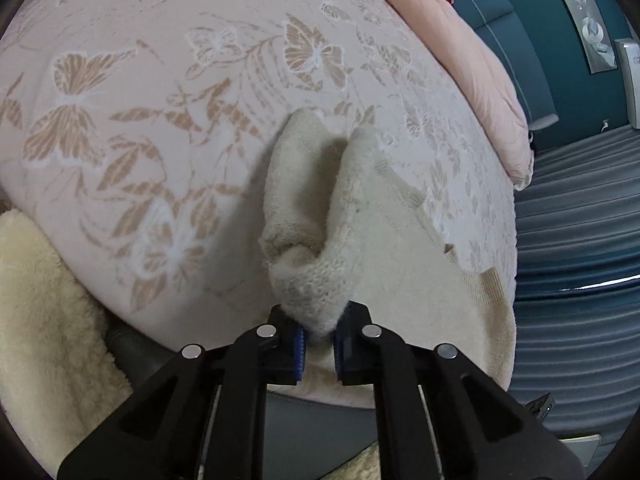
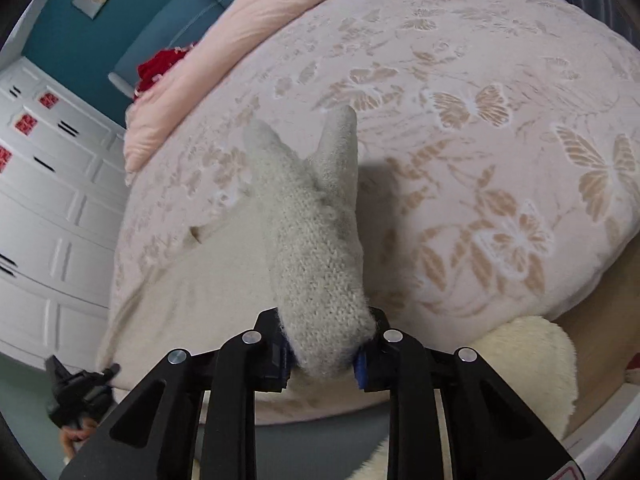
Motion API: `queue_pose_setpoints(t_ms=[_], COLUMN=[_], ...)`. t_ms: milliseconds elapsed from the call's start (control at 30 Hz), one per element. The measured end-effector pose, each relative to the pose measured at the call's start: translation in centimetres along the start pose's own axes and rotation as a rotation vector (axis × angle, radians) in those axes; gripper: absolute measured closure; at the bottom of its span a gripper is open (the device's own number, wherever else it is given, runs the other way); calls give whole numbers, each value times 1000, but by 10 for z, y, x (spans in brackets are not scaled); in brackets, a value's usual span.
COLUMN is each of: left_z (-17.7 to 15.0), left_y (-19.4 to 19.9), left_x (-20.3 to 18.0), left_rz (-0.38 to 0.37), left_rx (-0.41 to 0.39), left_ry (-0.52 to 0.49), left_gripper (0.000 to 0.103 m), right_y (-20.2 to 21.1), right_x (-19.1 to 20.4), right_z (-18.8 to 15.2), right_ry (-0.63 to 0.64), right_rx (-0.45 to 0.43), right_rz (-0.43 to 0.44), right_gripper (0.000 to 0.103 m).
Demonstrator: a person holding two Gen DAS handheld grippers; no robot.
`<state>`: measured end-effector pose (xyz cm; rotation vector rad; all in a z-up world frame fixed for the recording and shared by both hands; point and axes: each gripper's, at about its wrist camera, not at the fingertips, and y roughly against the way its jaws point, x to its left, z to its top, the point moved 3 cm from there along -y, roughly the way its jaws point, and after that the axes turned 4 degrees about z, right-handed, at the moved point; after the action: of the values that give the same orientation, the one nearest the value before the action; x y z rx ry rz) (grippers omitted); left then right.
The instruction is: Fold small clothes
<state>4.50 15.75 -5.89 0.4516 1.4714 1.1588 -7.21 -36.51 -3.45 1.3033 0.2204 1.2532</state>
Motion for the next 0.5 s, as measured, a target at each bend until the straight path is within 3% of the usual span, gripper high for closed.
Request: queue_pose_setpoints(t_ms=[100, 133, 200, 233, 267, 333, 400, 500], left_z=[-16, -19, -20, -20, -19, -15, -11, -8], left_y=[-36, -43, -42, -40, -38, -37, -41, -55], left_x=[19, 23, 25, 23, 23, 23, 21, 21], left_rz=[74, 93, 92, 93, 96, 101, 91, 110], left_rx=[70, 72, 34, 17, 4, -37, -55, -37], left_ry=[4, 17, 16, 7, 9, 36, 43, 53], left_gripper=[93, 91, 86, 74, 50, 23, 22, 22], right_y=[-46, -50, -33, -20, -8, 10, 19, 1], right_x=[-43, -51, -49, -43, -35, -14, 7, 41], right_z=[-26, -32, -34, -30, -27, -17, -6, 4], right_ry=[-2, -12, -54, -39, -1, 98, 150, 229], right_rx=[126, 130, 43, -19, -72, -157, -197, -125], right_rz=[-143, -194, -186, -214, -251, -320, -291, -180], right_gripper=[68, 61, 61, 58, 57, 55, 54, 57])
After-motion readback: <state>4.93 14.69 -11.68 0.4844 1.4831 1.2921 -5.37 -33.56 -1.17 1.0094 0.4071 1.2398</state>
